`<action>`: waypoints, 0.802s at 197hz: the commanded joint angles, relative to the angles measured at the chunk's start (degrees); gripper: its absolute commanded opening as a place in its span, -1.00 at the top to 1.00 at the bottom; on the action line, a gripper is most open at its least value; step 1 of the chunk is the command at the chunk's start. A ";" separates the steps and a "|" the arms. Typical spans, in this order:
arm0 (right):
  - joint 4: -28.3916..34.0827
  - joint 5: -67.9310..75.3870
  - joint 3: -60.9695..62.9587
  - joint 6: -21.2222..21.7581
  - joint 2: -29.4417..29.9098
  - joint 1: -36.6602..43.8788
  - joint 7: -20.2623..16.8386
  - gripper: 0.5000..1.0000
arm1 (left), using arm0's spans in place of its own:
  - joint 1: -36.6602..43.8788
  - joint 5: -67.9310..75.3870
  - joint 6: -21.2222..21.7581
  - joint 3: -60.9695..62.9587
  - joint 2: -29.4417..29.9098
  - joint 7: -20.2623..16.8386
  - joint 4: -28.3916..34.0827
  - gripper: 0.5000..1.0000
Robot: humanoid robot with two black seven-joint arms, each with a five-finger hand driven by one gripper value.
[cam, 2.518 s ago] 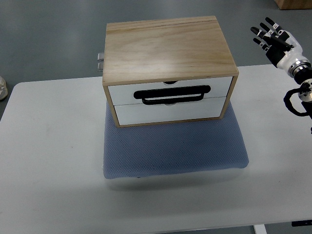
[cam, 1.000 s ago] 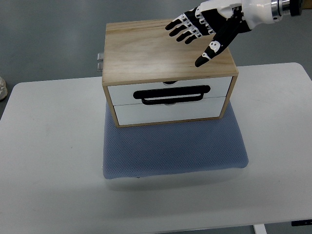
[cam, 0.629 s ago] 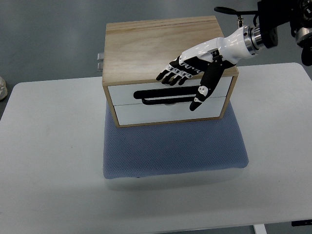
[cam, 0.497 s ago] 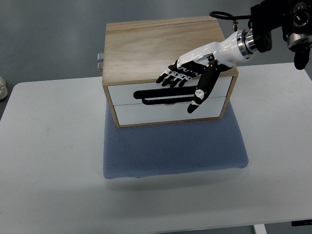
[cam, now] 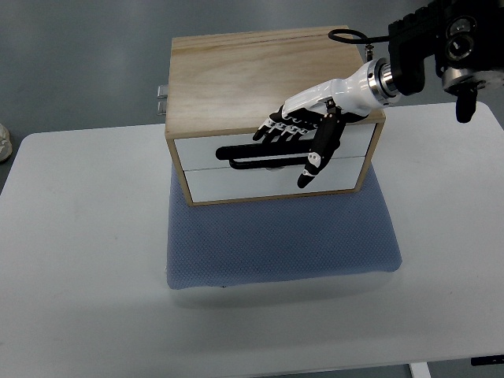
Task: Open wood drawer with right hand
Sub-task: 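Lower the right hand onto the upper drawer's black bar handle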
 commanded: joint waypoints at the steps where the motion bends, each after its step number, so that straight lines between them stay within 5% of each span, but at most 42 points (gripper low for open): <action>1: 0.01 0.02 -0.02 -0.24 0.60 -0.02 -1.27 -0.76 | 0.00 0.00 0.00 0.00 0.00 0.07 0.00 -1.00; 158: -0.08 -1.39 -1.08 -3.06 3.24 -0.72 -3.11 -0.75 | 0.00 0.00 0.00 0.00 0.00 -0.02 0.00 -1.00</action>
